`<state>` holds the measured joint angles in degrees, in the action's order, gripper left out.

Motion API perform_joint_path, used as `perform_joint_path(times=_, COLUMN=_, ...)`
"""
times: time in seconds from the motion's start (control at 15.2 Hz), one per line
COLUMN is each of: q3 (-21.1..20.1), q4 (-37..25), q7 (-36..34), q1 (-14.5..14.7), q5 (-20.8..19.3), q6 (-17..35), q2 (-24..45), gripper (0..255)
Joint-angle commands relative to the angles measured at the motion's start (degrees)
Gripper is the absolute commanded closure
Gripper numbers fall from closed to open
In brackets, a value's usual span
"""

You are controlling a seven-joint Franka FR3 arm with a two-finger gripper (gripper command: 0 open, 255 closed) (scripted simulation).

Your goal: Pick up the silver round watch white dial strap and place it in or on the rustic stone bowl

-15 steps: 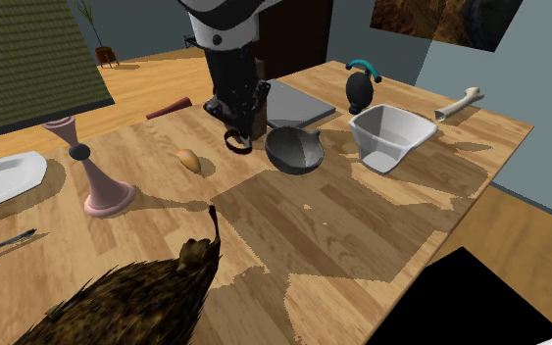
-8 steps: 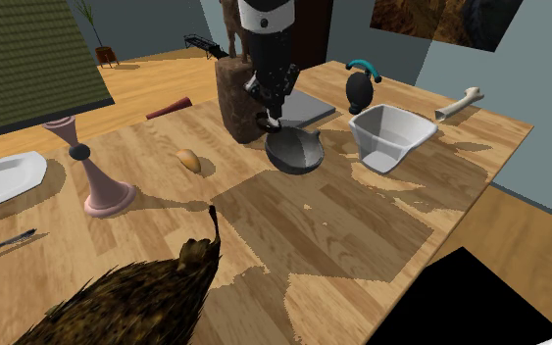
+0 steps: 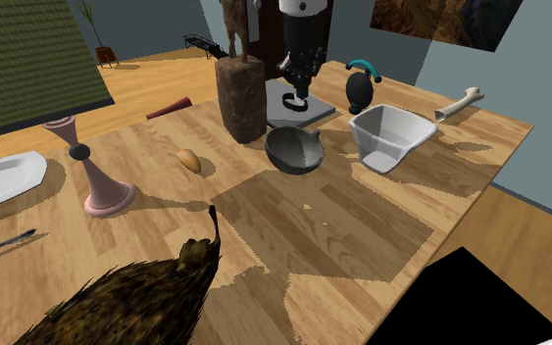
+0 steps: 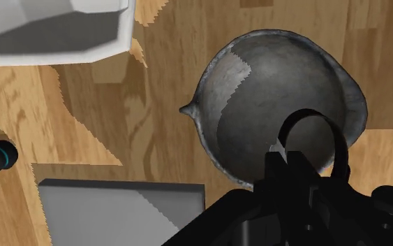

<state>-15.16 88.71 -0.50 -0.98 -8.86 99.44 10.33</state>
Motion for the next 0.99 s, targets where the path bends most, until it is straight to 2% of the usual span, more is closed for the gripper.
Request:
perform_joint_path(times=0.0, q3=0.32, q4=0.8, q7=0.78, q1=-0.5, q5=0.01, q6=1.03, q2=0.13, gripper=255)
perform_joint_path(times=0.92, q3=0.56, q4=10.62, q7=-0.48, q1=-0.75, q5=-0.6, q6=11.48, q2=0.86, gripper=255)
